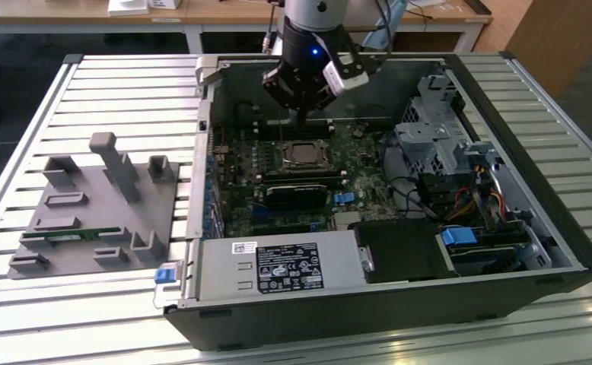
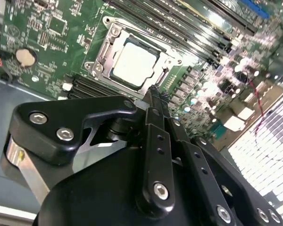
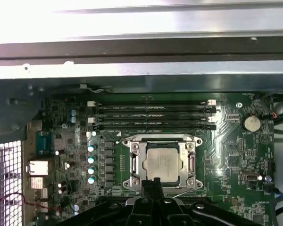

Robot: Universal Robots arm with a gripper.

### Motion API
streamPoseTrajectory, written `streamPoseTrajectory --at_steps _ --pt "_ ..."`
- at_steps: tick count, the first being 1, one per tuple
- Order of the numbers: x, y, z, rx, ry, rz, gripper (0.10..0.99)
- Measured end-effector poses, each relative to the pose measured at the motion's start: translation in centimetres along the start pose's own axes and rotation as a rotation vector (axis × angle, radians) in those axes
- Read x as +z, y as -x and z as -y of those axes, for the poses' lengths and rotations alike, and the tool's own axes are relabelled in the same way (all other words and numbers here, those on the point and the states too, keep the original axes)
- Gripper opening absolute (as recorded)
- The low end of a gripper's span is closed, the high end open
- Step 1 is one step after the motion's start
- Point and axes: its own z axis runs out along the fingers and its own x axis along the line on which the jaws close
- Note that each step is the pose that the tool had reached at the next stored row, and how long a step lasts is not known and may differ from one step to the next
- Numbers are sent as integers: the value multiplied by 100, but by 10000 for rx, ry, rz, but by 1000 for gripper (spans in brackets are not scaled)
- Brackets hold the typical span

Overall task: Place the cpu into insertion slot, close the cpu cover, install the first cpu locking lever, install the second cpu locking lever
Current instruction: 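Install the first cpu locking lever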

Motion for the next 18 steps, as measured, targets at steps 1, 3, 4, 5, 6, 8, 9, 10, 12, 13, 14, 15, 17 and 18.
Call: streamPoseTrajectory --at_steps 1,3,4,5,6,8,9,10,12,13,14,15,17,18 --pt "0 0 0 -129 -5 -3 114" --pt "0 -1 0 -405 -16 -9 114" --pt "0 -1 0 -568 -22 -12 114" --pt "1 -1 0 -747 -29 -16 114" --pt "1 -1 0 -928 -36 -20 114" --pt "2 -1 0 -1288 -51 -27 114" --pt "2 -3 0 -1413 -56 -31 114" --pt "3 -10 1 -1450 -49 -26 114" --pt "9 -30 2 -1465 69 17 114" --pt "11 -40 2 -1471 217 27 114" --pt "12 -50 2 -1478 397 35 114" --pt "13 -60 3 -1484 571 45 114" --pt "22 -92 4 -1495 738 116 114" --pt "27 -116 5 -1500 733 211 114"
